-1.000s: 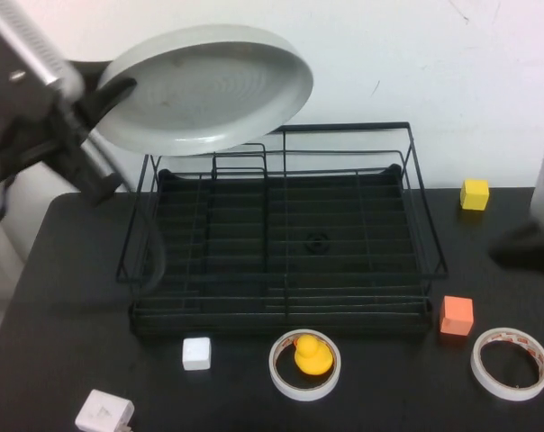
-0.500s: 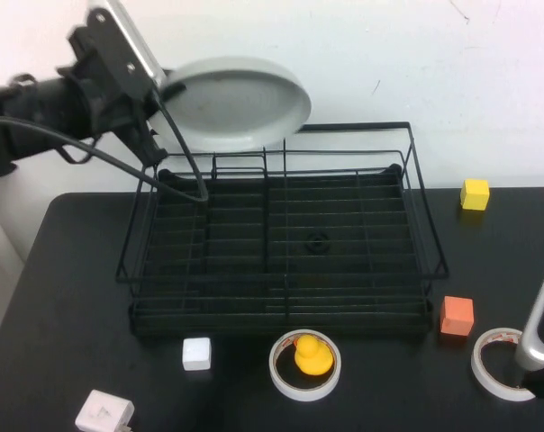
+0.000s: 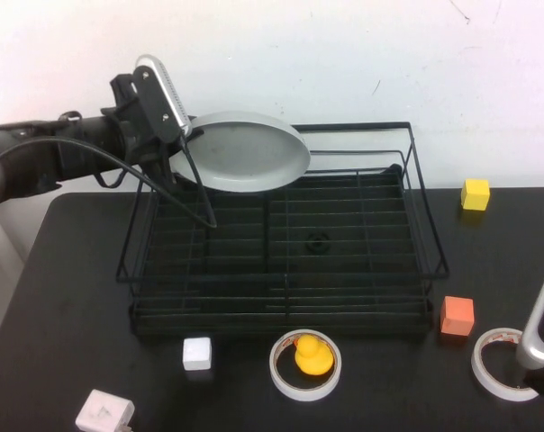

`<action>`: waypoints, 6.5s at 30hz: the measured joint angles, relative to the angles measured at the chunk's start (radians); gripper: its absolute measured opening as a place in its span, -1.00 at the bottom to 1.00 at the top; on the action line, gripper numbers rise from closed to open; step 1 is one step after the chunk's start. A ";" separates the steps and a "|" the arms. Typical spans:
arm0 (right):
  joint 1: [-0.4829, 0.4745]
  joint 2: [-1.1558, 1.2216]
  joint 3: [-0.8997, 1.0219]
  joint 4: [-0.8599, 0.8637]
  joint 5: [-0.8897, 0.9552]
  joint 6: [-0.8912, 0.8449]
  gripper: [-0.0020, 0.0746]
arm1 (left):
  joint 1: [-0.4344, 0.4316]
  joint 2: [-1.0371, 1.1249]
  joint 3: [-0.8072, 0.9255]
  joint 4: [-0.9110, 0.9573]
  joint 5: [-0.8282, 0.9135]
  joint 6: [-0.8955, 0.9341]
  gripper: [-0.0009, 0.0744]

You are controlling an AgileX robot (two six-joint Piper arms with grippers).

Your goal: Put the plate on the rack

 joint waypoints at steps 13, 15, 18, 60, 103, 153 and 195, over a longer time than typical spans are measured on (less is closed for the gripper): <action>0.000 0.000 0.000 -0.019 -0.002 0.000 -0.95 | 0.000 0.025 -0.028 0.000 0.053 0.037 -0.78; 0.000 0.000 0.000 -0.020 -0.002 0.000 -0.95 | 0.000 0.025 -0.028 0.000 0.061 0.063 -0.78; 0.000 0.000 0.000 -0.021 -0.002 0.000 -0.95 | 0.000 0.025 -0.028 0.000 0.062 0.078 -0.78; 0.000 0.000 0.000 -0.024 -0.024 0.000 -0.95 | 0.000 0.055 -0.068 0.000 -0.010 -0.063 -0.61; 0.000 -0.157 -0.066 -0.100 0.073 0.096 -0.95 | 0.000 -1.018 0.472 -0.034 -0.635 -0.935 -0.98; 0.000 -1.008 0.263 0.035 0.105 0.314 -0.95 | 0.000 -2.052 1.358 -0.037 -0.430 -1.198 -0.98; 0.000 -1.008 0.263 0.035 0.105 0.314 -0.95 | 0.000 -2.054 1.486 1.534 -0.183 -2.706 -0.98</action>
